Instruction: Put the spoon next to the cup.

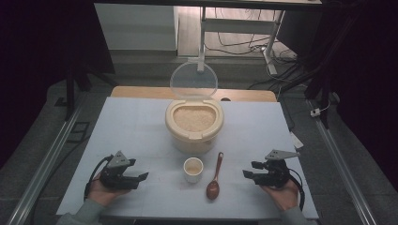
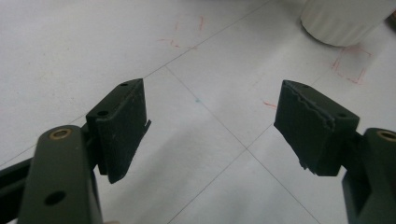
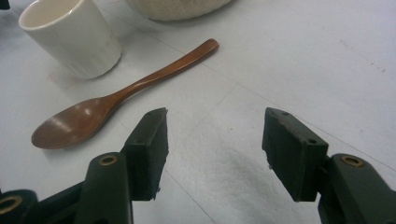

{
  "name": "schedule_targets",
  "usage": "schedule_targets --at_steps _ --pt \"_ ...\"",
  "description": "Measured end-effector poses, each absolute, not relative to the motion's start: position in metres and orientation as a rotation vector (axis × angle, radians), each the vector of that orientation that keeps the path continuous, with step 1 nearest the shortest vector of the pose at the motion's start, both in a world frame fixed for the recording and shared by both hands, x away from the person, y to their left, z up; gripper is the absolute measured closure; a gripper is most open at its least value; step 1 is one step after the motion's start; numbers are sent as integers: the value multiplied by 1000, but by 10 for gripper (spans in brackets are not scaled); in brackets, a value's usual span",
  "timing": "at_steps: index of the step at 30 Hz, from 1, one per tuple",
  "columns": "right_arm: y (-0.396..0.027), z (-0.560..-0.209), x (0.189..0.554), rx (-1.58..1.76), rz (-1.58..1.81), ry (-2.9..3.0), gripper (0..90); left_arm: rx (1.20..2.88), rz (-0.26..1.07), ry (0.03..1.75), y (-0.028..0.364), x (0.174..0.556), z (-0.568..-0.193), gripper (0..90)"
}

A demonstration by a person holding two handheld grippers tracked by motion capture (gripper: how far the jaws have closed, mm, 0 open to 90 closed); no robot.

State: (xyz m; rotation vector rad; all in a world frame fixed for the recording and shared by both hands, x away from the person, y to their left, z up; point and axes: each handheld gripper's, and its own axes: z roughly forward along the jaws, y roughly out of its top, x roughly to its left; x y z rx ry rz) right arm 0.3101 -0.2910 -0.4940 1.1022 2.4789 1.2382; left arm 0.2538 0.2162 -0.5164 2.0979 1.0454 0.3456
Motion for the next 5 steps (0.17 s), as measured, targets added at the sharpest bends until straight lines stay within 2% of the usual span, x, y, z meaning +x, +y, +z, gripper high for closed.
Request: schedule_targets --at_steps 5 --pt "-291 -494 310 1093 1222 2482 410 2098 345 1045 216 254 -516 247"
